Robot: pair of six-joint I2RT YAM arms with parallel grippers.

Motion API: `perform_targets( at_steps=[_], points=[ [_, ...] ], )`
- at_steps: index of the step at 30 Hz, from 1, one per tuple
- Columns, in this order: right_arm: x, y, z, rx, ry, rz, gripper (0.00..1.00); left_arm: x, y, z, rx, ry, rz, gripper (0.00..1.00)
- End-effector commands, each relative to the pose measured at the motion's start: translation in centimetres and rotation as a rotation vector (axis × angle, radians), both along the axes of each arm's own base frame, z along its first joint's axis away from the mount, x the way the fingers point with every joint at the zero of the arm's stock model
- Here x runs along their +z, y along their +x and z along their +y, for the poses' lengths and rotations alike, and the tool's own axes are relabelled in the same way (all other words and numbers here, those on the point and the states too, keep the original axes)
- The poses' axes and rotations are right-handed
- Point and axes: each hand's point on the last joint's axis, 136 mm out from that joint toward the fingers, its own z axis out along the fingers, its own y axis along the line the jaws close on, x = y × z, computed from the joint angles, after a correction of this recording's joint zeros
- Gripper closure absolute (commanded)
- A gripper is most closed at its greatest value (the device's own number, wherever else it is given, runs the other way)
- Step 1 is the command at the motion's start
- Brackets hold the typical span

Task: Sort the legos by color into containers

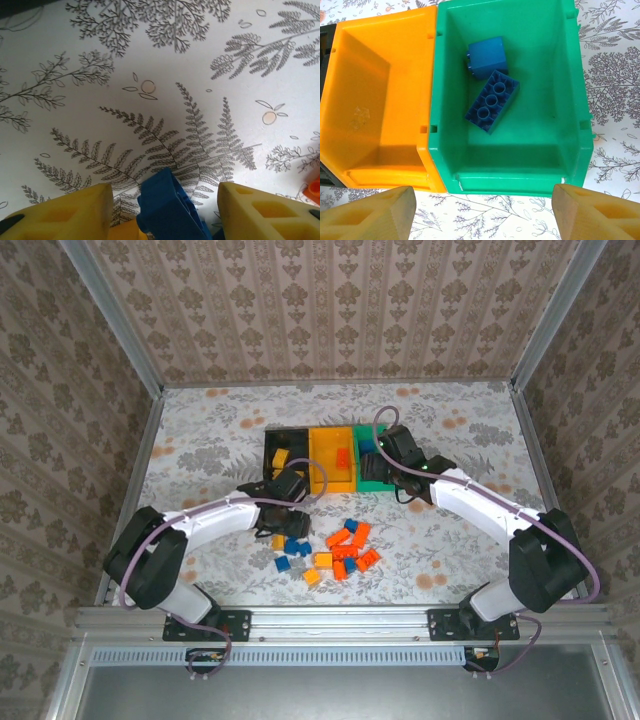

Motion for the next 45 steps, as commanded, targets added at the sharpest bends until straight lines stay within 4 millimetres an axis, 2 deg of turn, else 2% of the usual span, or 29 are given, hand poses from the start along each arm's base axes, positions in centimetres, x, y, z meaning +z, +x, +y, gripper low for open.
perform_targets(
  at_steps=[1,8,14,19,22,25,28,30,37,41,45],
  points=[
    [0.9,0.1,-0.4,-0.017,0.018,-0.034,0.26,-1.0,-1.4,0.6,-0.006,0.041,0.044,0.46],
    [1.0,0.3,-0.8,-0.029,0.024,-0.034,0.26,-1.7,-1.8,0.6,-0.008,0.054,0.058,0.62],
    [1.2,0.3,-0.9,-0.037,0.029,-0.039,0.26,-0.2,-1.0,0.4,0.001,0.046,0.013,0.73],
    [1.5,0.3,-1.1,-0.046,0.039,-0.046,0.26,3.7,0.5,0.2,0.014,0.0,-0.075,0.78],
    [1.5,0.1,-1.3,-0.053,0.045,-0.044,0.26,6.9,2.2,0.4,0.043,-0.052,-0.152,0.78],
    [1.3,-0.1,-1.5,-0.064,0.051,-0.04,0.26,9.9,4.0,-0.5,0.04,-0.111,-0.219,0.77],
    [0.5,-0.4,-2.2,-0.089,0.047,-0.024,0.27,12.3,6.2,-3.1,0.006,-0.167,-0.259,0.77],
    [1.1,-0.9,-2.7,-0.106,0.059,-0.043,0.26,13.6,8.1,-5.6,-0.023,-0.212,-0.287,0.77],
    [0.0,-2.7,-4.5,-0.153,0.044,-0.024,0.26,16.9,15.2,-13.8,-0.091,-0.352,-0.376,0.77],
    [-0.7,-3.6,-5.2,-0.164,0.034,-0.007,0.26,16.3,18.4,-17.5,-0.123,-0.38,-0.371,0.77],
    [-1.2,-4.3,-5.8,-0.175,0.029,-0.002,0.26,15.0,20.1,-20.2,-0.153,-0.397,-0.342,0.77]
  ],
)
